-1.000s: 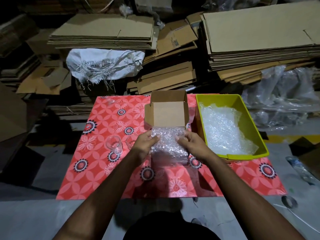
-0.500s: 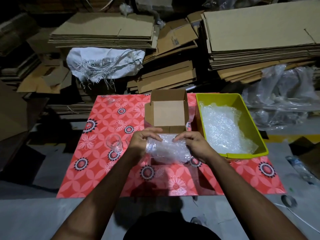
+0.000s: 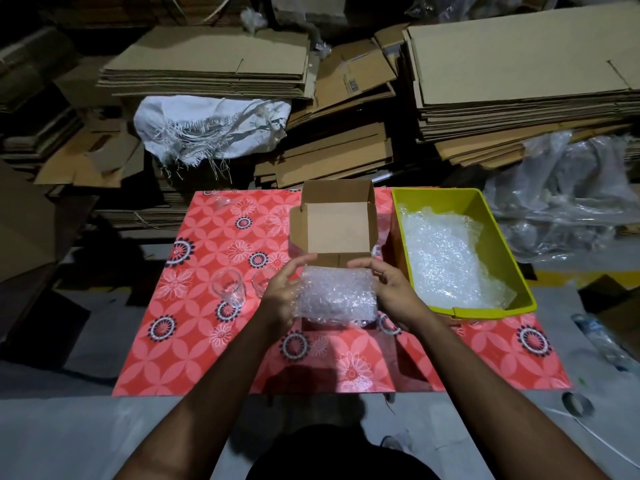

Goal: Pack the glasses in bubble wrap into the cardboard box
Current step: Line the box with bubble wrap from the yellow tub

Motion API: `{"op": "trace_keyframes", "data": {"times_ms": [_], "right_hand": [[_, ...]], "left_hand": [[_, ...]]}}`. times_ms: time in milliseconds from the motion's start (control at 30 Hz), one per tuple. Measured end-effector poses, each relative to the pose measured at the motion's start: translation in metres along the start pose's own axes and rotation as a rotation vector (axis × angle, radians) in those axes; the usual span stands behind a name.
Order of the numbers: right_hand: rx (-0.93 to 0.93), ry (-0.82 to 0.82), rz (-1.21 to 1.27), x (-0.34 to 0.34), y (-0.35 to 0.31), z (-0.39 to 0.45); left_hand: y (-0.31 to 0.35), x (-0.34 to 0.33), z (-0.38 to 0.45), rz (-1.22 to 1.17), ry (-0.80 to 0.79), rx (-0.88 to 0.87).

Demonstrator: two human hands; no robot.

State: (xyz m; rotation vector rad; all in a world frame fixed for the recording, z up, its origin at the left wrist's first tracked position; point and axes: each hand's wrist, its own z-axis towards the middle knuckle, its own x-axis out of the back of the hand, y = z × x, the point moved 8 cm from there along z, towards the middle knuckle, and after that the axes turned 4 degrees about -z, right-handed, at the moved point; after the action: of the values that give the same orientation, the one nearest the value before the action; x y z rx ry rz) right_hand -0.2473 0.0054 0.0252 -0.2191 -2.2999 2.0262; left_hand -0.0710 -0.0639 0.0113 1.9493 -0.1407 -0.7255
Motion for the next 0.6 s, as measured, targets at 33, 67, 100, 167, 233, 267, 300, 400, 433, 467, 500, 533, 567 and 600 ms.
{"op": "trace_keyframes", "data": {"times_ms": [33,67,100,167,233,267,300,400,433,467,500,533,567,600], "right_hand": [[-0.002,-0.026,-0.008,-0.002,-0.002,-0.002],[-0.008,-0.061,-0.031,-0.004,-0.005,-0.005],[-0.014,-0.097,-0.055,-0.007,-0.006,-0.009],[0.007,-0.145,-0.112,-0.011,-0.007,-0.013],[0.057,-0.054,-0.174,-0.006,-0.005,-0.008],[0.073,0.021,-0.189,-0.001,-0.004,-0.005],[0.071,0.084,-0.200,0.003,-0.002,-0.003],[-0.024,0.216,-0.223,0.016,0.019,0.006],[-0.081,0.244,-0.211,0.020,0.031,0.010],[-0.132,0.261,-0.200,0.023,0.042,0.013],[-0.181,0.278,-0.195,0.023,0.049,0.013],[-0.215,0.287,-0.167,0.024,0.058,0.016],[-0.250,0.286,-0.137,0.024,0.063,0.016],[-0.295,0.296,-0.093,0.022,0.062,0.014]], "left_hand": [[0.001,0.001,0.001,0.020,0.019,-0.012],[0.001,0.002,0.002,0.051,0.028,-0.030],[0.002,0.005,0.003,0.090,0.044,-0.044],[0.003,0.008,0.004,0.128,0.065,-0.042],[0.005,0.005,0.002,0.129,0.055,-0.038],[0.006,0.002,0.001,0.149,0.048,-0.042],[0.006,0.003,0.002,0.182,0.058,-0.041],[0.001,0.004,0.002,0.249,0.042,-0.030],[-0.004,0.006,0.003,0.239,0.034,-0.005],[-0.008,0.009,0.003,0.205,0.041,0.016],[-0.009,0.010,0.003,0.169,0.057,0.022],[-0.013,0.013,0.006,0.133,0.070,0.025],[-0.009,0.009,0.001,0.129,0.082,0.032],[-0.005,0.003,-0.005,0.132,0.092,0.040]]}}
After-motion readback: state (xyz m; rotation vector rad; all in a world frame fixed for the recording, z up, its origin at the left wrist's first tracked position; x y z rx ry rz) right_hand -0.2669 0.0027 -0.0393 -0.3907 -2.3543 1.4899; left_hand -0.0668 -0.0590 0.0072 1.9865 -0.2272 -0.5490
